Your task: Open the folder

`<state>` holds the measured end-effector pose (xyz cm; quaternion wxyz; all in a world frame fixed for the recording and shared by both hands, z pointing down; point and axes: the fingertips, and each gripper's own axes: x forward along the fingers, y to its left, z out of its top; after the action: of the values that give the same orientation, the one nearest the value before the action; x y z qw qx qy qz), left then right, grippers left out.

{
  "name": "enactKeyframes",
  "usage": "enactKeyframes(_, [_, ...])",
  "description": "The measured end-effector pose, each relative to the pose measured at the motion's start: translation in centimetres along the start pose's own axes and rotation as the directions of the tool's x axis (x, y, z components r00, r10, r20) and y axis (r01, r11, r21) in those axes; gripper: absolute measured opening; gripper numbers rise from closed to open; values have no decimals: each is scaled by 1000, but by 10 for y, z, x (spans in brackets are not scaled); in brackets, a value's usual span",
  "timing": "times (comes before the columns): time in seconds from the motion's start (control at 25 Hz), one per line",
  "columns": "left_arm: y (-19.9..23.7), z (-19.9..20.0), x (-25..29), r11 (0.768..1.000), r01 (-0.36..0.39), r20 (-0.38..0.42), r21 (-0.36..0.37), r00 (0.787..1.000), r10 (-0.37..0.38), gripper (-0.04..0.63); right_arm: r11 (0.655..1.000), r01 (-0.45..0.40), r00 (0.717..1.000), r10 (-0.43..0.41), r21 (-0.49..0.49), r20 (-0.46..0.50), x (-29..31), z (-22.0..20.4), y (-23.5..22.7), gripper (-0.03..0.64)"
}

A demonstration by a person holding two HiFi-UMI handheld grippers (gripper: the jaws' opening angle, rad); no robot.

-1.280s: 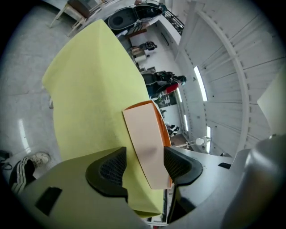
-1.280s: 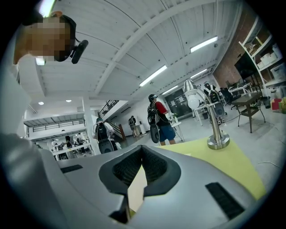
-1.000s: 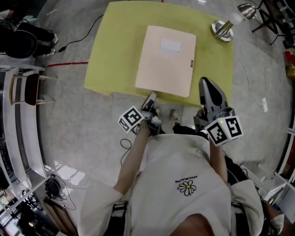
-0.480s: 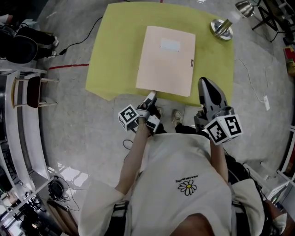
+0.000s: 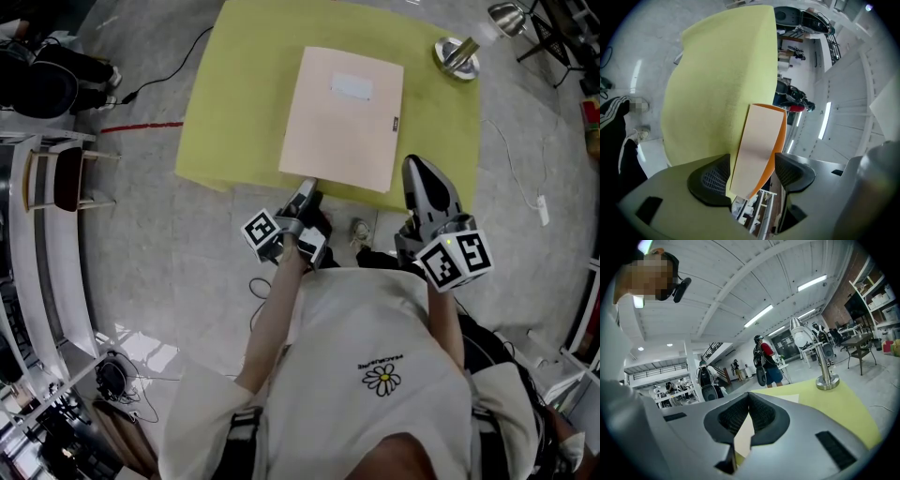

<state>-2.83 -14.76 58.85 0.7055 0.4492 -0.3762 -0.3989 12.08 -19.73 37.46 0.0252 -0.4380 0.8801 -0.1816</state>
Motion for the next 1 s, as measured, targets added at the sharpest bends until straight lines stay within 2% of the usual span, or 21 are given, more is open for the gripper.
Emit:
enactKeyframes(0.2, [0,3,-1,998,10,42,-60,999,-7,299,1000,4,1000,-4,14,-2,-3,-5,-1,12])
enactKeyframes(0.32, [8,4,3,995,-29,52,-91,998,34,299,1000,10,1000,-10,19,-1,-6,-5,-8,12])
enactKeyframes(0.52, [12,2,2,985,-166,45,-52,985,169,301,999,8,1000,-8,32,-17,-8,-9,-6,12])
enactKeyframes(0.68, [10,-1,4,977,-213,59,4,975,212,299,996,4,997,3,85,-77,-2,-26,-8,12])
enactKeyframes(0.8, [9,0,2,970,-237,72,51,970,233,298,994,7,987,10,106,-160,3,-50,-7,12])
enactKeyframes(0.88, [9,1,0,967,-246,86,62,967,240,297,988,18,974,17,153,-228,3,-70,-9,13])
enactKeyframes(1.0, [9,1,-2,965,-251,104,71,964,243,295,944,39,953,64,329,-297,-2,-98,-19,31])
